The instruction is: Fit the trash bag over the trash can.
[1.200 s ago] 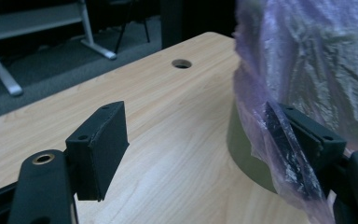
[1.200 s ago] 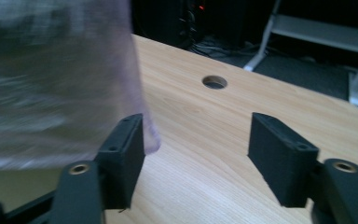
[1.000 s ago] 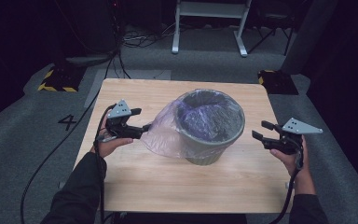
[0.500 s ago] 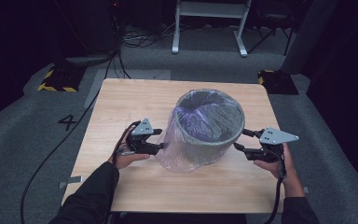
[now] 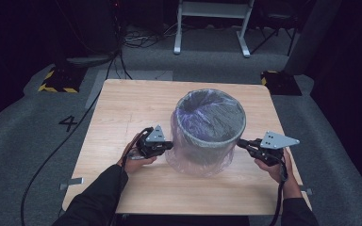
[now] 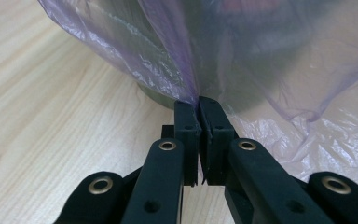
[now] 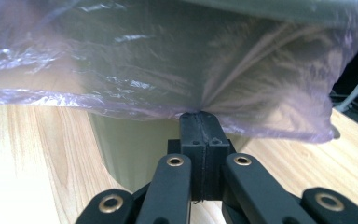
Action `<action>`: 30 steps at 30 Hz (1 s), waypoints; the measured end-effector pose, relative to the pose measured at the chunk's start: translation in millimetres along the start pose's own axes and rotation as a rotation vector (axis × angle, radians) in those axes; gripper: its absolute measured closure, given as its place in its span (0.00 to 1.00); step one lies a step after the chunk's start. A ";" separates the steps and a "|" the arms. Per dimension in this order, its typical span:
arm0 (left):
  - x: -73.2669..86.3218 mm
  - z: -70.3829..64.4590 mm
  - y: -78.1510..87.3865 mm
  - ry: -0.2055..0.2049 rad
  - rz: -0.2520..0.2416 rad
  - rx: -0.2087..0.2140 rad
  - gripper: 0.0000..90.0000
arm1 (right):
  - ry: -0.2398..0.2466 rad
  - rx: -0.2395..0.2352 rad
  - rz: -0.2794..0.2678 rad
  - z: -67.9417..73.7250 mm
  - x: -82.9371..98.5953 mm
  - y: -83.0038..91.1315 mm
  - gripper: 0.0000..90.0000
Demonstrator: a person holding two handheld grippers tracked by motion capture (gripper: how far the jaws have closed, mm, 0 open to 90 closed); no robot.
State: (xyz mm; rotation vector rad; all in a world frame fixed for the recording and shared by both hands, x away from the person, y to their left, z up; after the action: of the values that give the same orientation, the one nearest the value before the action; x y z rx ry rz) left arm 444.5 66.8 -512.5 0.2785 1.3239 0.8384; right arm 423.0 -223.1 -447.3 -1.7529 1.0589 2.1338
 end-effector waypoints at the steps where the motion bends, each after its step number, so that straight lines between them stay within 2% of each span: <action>1: 0.9 -1.1 -1.6 -0.002 0.008 -0.001 0.96 | -0.007 0.003 0.005 -1.3 2.0 -0.3 1.00; 5: 3.0 -4.7 -6.6 -0.013 0.026 -0.001 0.96 | -0.026 0.015 0.024 -7.1 12.0 -0.8 1.00; 8: 5.2 -4.4 -6.9 -0.013 0.053 -0.021 0.81 | -0.045 0.028 0.031 -11.3 17.2 0.0 1.00; 10: 5.4 -4.0 -2.5 -0.011 0.047 -0.039 0.71 | -0.074 0.020 0.012 -10.8 16.4 3.9 0.99; 11: 4.9 -3.0 0.7 0.008 0.041 -0.057 0.61 | -0.088 0.018 -0.008 -10.3 14.9 7.1 0.86; 13: 3.5 -4.0 7.9 0.035 0.019 -0.053 0.40 | -0.086 0.008 -0.014 -7.2 14.4 12.9 0.67; 15: 2.1 -8.7 18.6 0.031 -0.017 -0.056 0.29 | -0.063 0.038 0.013 -3.8 16.9 16.1 0.49; 17: 2.5 -13.5 25.6 0.042 -0.035 -0.053 0.22 | -0.042 0.056 0.027 1.3 20.7 18.3 0.40; 20: 3.7 -23.1 36.9 0.042 -0.051 -0.058 0.19 | -0.046 0.026 0.036 13.4 25.2 18.3 0.33; 23: 5.7 -30.6 46.7 0.043 -0.056 -0.079 0.18 | -0.090 -0.003 0.014 23.3 22.2 16.1 0.29; 25: 8.7 -35.5 53.6 0.037 -0.062 -0.088 0.18 | -0.119 -0.005 0.000 26.8 18.0 14.9 0.25; 27: 14.3 -40.0 59.4 0.037 -0.056 -0.093 0.18 | -0.126 -0.001 -0.015 28.0 13.3 14.3 0.25; 28: 18.0 -42.2 62.3 0.038 -0.049 -0.096 0.18 | -0.135 0.009 -0.026 27.1 10.7 14.5 0.23; 30: 26.8 -46.8 67.2 0.033 -0.030 -0.105 0.18 | -0.163 -0.002 -0.054 26.9 5.5 15.9 0.22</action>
State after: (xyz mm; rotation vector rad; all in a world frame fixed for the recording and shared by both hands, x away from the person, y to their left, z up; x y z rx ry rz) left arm 376.0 118.2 -502.7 0.1624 1.3072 0.8876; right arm 391.6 -219.6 -444.6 -1.5586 0.9562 2.2013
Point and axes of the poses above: each handheld gripper's, and its own axes: y roughly backward along the jaws, x roughly out of its underside, z roughly to its left, the point moved 8 cm from there along -y, roughly forward along the jaws, and after that the axes turned 15 degrees about -y, right-handed, at the moved point
